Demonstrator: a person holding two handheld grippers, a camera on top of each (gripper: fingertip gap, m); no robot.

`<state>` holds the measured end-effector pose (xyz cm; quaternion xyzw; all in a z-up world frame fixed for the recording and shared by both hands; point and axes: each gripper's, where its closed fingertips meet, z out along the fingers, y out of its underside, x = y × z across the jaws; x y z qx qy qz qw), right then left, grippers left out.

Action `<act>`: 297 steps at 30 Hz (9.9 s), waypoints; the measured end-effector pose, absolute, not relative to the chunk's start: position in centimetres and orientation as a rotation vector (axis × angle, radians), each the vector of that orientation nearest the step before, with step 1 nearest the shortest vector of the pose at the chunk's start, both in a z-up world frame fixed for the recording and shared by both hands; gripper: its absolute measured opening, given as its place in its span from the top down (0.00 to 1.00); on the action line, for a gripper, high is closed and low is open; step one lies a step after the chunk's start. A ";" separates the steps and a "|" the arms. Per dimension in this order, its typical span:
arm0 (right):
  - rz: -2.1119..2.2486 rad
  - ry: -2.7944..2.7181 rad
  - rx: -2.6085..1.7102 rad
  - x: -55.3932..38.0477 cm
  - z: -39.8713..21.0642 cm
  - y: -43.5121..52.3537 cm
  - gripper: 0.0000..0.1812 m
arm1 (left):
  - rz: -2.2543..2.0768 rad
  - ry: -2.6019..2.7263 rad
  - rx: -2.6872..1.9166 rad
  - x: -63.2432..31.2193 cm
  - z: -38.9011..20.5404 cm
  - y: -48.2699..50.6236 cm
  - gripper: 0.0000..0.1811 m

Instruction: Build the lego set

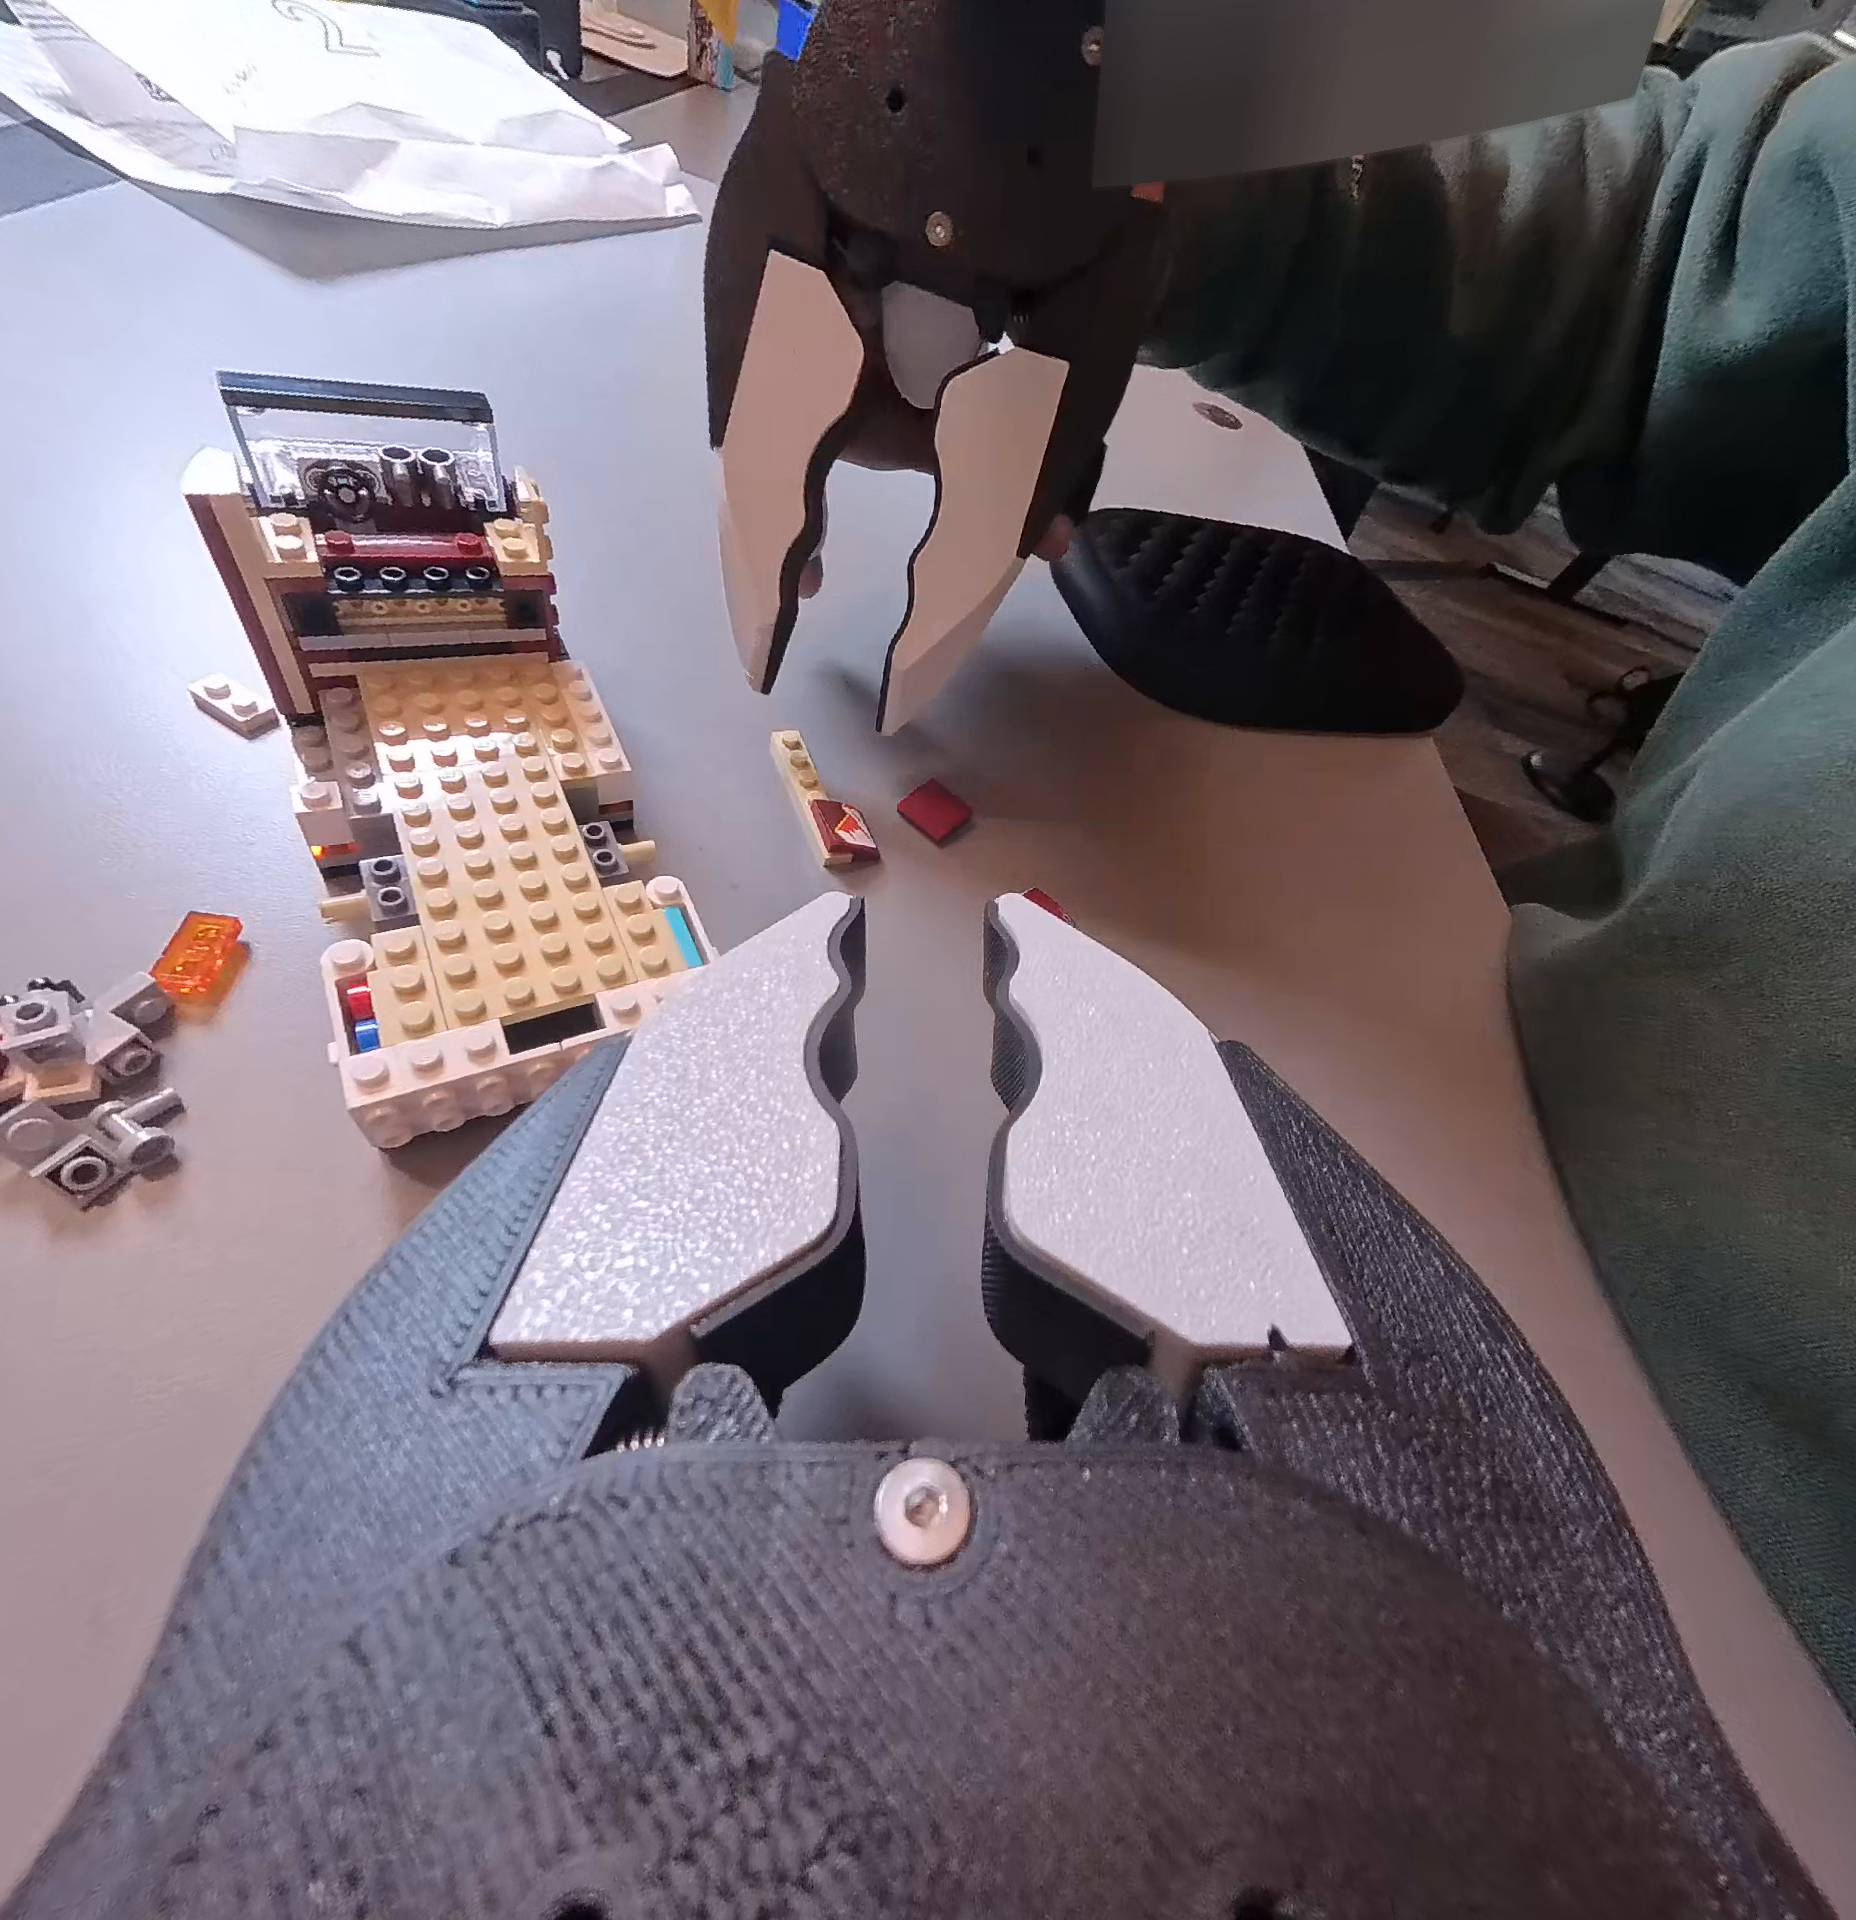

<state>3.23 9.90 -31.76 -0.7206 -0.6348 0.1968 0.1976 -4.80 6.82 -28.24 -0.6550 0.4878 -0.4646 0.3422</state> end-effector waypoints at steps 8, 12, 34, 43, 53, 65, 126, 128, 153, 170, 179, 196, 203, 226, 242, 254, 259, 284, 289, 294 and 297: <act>0.585 -1.805 -2.004 2.4 -31.4 9.9 0.86 | -1.215 1.271 -1.700 -4.8 -28.2 6.8 0.88; 0.586 -1.784 -1.954 1.0 -30.2 9.2 1.00 | -1.217 1.274 -1.701 -4.8 -28.2 6.7 0.88; 0.420 -1.885 -2.067 -0.2 -32.4 8.8 1.00 | -1.224 1.294 -1.697 -4.8 -28.3 6.4 0.88; 0.380 -1.941 -2.095 -0.2 -32.7 9.0 1.00 | -1.232 1.294 -1.698 -4.8 -28.3 6.3 0.88; 0.237 -2.035 -2.150 -0.2 -32.9 9.0 1.00 | -1.232 1.304 -1.698 -4.7 -28.4 6.2 0.88; 0.328 -1.892 -2.108 -2.0 -31.4 8.8 1.00 | -1.235 1.288 -1.666 -4.9 -28.0 6.2 0.89; 0.597 -1.706 -1.919 3.5 -31.7 5.2 0.88 | -0.601 1.583 -1.886 -2.8 -33.0 6.2 0.86; 0.604 -1.704 -1.962 3.4 -32.0 5.2 0.88 | -0.613 1.583 -1.890 -2.7 -33.0 6.1 0.88; 0.488 -1.821 -2.086 1.2 -32.7 6.0 0.84 | -0.648 1.597 -1.717 -3.3 -32.6 5.2 0.92; 0.516 -1.756 -1.925 0.6 -31.7 5.1 0.89 | -0.572 1.639 -1.631 -3.2 -32.5 5.3 0.94; 0.525 -1.694 -1.977 1.7 -32.2 5.4 0.89 | -0.593 1.624 -1.743 -2.0 -32.9 5.7 0.88; 0.467 -1.687 -1.796 0.7 -31.0 5.4 0.89 | -0.504 1.834 -1.408 -1.5 -32.1 5.0 0.89; 0.424 -1.656 -1.712 0.5 -30.6 5.3 0.89 | -0.549 1.884 -1.293 -0.9 -31.2 4.4 0.89; 0.520 -1.876 -1.777 -0.5 -32.5 5.4 0.87 | -0.698 1.862 -1.392 -0.8 -32.3 4.2 0.89; 0.627 -2.036 -1.773 1.2 -32.6 6.9 0.91 | -0.681 1.799 -1.594 -2.0 -32.0 4.7 0.84; 0.822 -1.942 -1.788 1.5 -30.3 6.2 0.96 | -0.736 1.583 -1.622 -2.0 -30.1 5.0 0.82; 0.873 -1.868 -1.835 1.6 -28.2 5.7 0.96 | -0.715 1.524 -1.511 -0.5 -27.7 4.7 0.84; 0.704 -1.763 -1.989 2.8 -29.7 4.9 0.86 | -0.754 1.343 -1.580 -2.5 -27.2 7.0 0.90; 0.600 -1.685 -2.107 1.9 -32.3 3.9 0.84 | -0.721 1.339 -1.627 -2.5 -28.2 7.6 0.90; 0.567 -1.801 -2.006 0.9 -32.7 4.4 0.84 | -0.702 1.369 -1.629 -2.7 -28.6 7.4 0.90; 0.609 -1.861 -2.016 0.5 -33.1 4.2 0.84 | -0.699 1.362 -1.635 -2.9 -28.5 7.4 0.90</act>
